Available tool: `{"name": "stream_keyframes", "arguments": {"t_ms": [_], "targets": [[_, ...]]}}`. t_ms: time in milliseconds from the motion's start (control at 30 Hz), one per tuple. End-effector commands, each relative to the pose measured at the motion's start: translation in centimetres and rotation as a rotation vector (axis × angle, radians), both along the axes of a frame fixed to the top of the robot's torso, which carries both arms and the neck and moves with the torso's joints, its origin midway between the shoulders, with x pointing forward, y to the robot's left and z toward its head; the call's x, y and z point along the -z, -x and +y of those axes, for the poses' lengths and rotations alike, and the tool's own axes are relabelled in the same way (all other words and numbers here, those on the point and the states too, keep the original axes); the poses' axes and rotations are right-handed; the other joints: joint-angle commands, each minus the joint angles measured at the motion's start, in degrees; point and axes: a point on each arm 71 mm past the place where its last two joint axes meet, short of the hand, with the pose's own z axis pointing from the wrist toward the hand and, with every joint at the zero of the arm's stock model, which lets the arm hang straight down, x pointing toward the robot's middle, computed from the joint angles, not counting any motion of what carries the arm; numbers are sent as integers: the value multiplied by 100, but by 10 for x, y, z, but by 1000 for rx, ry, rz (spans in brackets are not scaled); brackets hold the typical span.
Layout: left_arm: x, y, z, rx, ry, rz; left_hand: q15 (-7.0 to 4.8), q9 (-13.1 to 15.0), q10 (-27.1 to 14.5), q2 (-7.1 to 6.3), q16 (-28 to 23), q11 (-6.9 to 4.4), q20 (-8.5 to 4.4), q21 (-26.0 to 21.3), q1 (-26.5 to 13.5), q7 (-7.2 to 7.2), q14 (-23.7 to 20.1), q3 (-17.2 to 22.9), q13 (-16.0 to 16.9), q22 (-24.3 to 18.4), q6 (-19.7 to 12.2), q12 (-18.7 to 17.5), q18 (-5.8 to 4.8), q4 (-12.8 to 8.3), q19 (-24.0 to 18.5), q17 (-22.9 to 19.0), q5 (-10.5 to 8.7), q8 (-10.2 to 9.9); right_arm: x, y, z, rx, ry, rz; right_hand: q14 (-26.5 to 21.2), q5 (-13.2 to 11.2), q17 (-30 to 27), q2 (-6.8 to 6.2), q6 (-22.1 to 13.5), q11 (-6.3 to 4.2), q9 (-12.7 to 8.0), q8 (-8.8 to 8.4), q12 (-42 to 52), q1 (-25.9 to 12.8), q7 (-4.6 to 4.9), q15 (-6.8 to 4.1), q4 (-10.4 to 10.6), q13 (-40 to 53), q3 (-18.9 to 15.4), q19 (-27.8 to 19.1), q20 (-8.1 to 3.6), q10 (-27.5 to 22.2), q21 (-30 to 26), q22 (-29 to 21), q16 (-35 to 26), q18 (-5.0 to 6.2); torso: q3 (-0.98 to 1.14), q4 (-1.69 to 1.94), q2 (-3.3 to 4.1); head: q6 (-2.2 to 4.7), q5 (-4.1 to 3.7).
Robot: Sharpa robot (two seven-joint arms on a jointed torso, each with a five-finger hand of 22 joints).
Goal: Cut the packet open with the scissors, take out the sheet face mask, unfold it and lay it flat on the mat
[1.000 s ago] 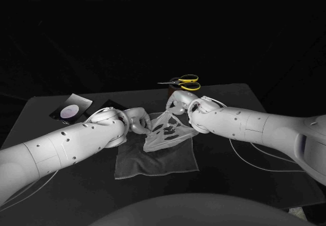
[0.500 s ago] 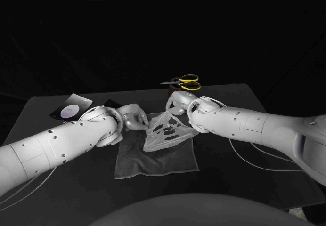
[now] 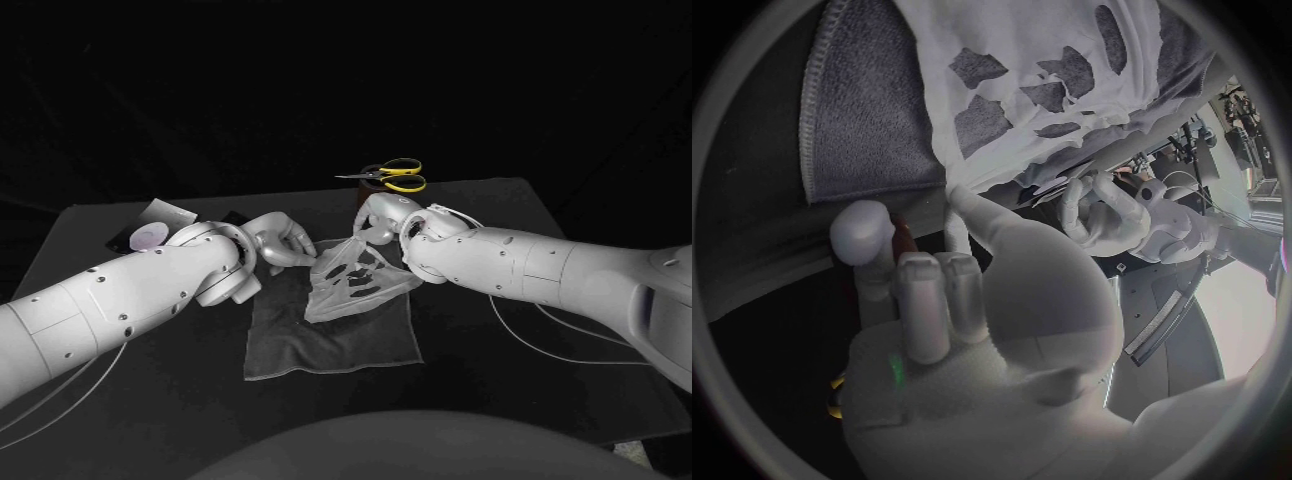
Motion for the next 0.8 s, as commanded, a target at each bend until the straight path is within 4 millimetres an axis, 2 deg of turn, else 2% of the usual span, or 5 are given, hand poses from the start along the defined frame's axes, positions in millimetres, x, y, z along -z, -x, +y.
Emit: {"name": "stream_keyframes", "arguments": {"t_ms": [33, 133, 300, 500, 800], "targets": [[-3, -7, -6, -28, -5, -72, 47, 2, -53, -60, 25, 59, 40, 14, -152, 62, 26, -141, -18, -6, -207, -27, 25, 115, 57, 8, -28, 24, -3, 0, 0, -2, -20, -22, 609, 19, 1508, 25, 33, -44, 15, 23, 29, -2, 4, -37, -17, 1510, 37, 1, -23, 608, 5, 465, 21, 103, -3, -6, 5, 0, 25], [-1, -11, -12, -34, -24, -105, 83, 11, -131, -121, 26, 101, 82, 18, -210, 100, 26, -318, -20, -10, -357, 1, 22, 201, 97, -9, -27, 88, -3, 1, 1, -2, -31, -27, 609, 19, 1508, 25, 33, -44, 15, 23, 29, -2, 4, -37, -17, 1510, 37, 1, -23, 608, 5, 465, 21, 103, -5, -16, 10, 0, 34], [4, -15, -24, -31, -43, -156, 117, 13, -224, -144, 48, 133, 116, 134, -150, 133, 33, -523, -15, 89, -535, 63, -3, 262, 215, 2, -28, 174, -5, 3, 1, -1, -52, -40, 609, 19, 1508, 21, 33, -44, 19, 28, 29, -4, 4, -38, -19, 1510, 40, 5, -23, 608, 11, 467, 21, 101, 1, -23, 12, 0, 38], [9, -18, -32, -12, -74, -192, 112, 11, -242, -162, 119, 117, 119, 342, 25, 110, 79, -712, -5, 275, -598, 161, -45, 246, 362, 108, -28, 300, -8, 5, 0, 2, -78, -58, 609, 19, 1508, 21, 33, -44, 19, 28, 29, -4, 4, -38, -19, 1510, 40, 5, -23, 608, 11, 467, 21, 101, 10, -4, 4, 0, 41], [11, -19, -37, -1, -97, -200, 89, -16, -204, -124, 221, 87, 104, 480, 148, 83, 182, -824, 26, 401, -649, 286, -73, 245, 441, 312, -28, 364, -10, 9, -2, 0, -95, -62, 609, 19, 1508, 18, 33, -45, 22, 33, 29, -4, 3, -39, -22, 1510, 43, 10, -24, 608, 22, 470, 21, 99, -3, -5, 4, 0, 56]]}}
